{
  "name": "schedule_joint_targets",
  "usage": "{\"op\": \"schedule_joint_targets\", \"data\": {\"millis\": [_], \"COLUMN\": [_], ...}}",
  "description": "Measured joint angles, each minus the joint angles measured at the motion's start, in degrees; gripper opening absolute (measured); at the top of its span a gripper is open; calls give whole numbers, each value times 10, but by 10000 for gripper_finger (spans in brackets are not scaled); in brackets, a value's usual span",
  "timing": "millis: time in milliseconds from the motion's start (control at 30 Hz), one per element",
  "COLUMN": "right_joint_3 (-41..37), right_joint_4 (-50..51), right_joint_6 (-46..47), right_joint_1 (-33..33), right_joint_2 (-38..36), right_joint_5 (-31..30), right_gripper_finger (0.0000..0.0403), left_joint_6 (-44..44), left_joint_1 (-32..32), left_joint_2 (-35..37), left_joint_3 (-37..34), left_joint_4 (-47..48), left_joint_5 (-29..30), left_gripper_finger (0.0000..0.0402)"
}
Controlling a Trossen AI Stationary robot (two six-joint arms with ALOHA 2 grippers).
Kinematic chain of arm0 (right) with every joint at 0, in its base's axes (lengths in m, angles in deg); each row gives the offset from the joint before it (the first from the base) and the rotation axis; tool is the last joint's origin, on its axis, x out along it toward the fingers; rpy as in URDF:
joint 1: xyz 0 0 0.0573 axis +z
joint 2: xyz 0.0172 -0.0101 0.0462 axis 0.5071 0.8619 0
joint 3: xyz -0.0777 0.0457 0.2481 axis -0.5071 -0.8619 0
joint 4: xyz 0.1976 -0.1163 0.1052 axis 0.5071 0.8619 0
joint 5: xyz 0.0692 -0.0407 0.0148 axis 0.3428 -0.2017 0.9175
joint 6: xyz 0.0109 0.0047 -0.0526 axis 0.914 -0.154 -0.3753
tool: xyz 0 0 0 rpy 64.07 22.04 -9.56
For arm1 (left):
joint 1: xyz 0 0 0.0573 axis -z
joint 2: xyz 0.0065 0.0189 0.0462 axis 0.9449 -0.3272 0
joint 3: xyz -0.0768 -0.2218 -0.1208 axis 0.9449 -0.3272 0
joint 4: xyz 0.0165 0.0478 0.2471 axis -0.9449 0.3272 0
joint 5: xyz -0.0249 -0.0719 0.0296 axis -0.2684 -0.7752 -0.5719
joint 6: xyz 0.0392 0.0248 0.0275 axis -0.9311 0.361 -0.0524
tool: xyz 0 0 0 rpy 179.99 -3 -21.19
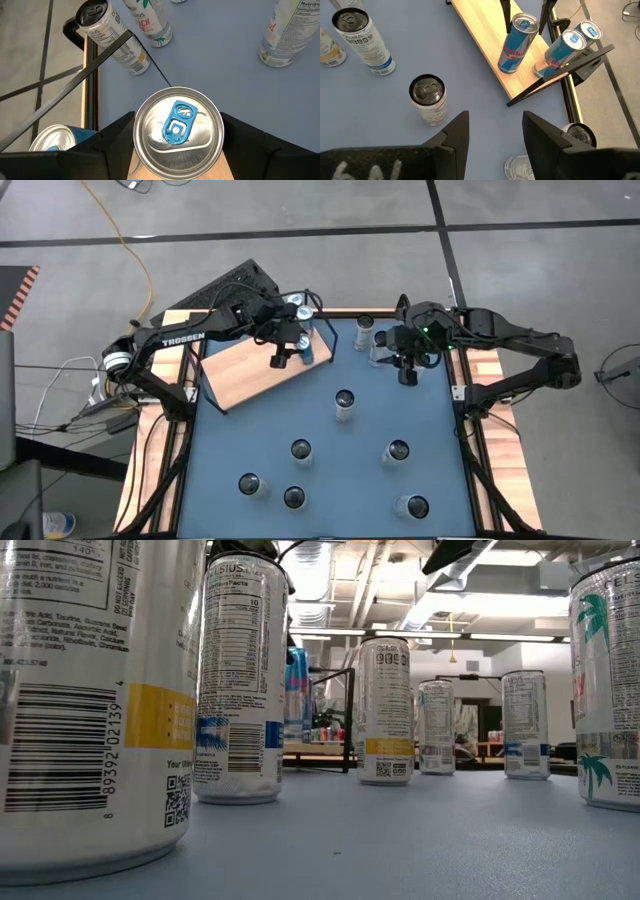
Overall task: Place canned beverage on shelf
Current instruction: Adjust the blue soda cans on the shelf
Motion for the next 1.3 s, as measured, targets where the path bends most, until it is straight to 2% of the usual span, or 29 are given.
{"op": "schedule_joint_targets", "data": {"millis": [167, 433, 600, 700, 800, 900, 1067, 1200, 1300], "right_joint_3": [0, 0, 0, 0, 0, 0, 1, 2, 2], "right_joint_4": [-1, -3, -3, -3, -15, -46, -118, -214, -299], "right_joint_6": [5, 10, 10, 10, 3, -4, -29, -48, -65], "right_joint_1": [0, 0, 0, 0, 0, 1, -1, -8, -14], "right_joint_2": [0, 0, 0, 0, 0, 0, 16, 63, 122], "right_joint_5": [0, 0, 0, 1, 38, 78, 78, 76, 76], "right_gripper_finger": [168, 168, 168, 168, 168, 168, 168, 168, 168], "left_joint_6": [16, 34, 35, 35, 35, 36, 49, 95, 148], "left_joint_1": [0, 0, 0, 0, 0, 3, 22, 52, 85], "left_joint_2": [0, 0, 0, 0, 9, 28, 80, 140, 193], "left_joint_3": [0, 1, 1, 1, 1, 1, 1, 1, 1], "left_joint_4": [-1, -5, -7, -9, -11, -14, -13, -12, -9], "left_joint_5": [10, 21, 14, 31, 59, 83, 128, 169, 177], "left_gripper_finger": [242, 290, 295, 296, 296, 296, 296, 297, 297]}}
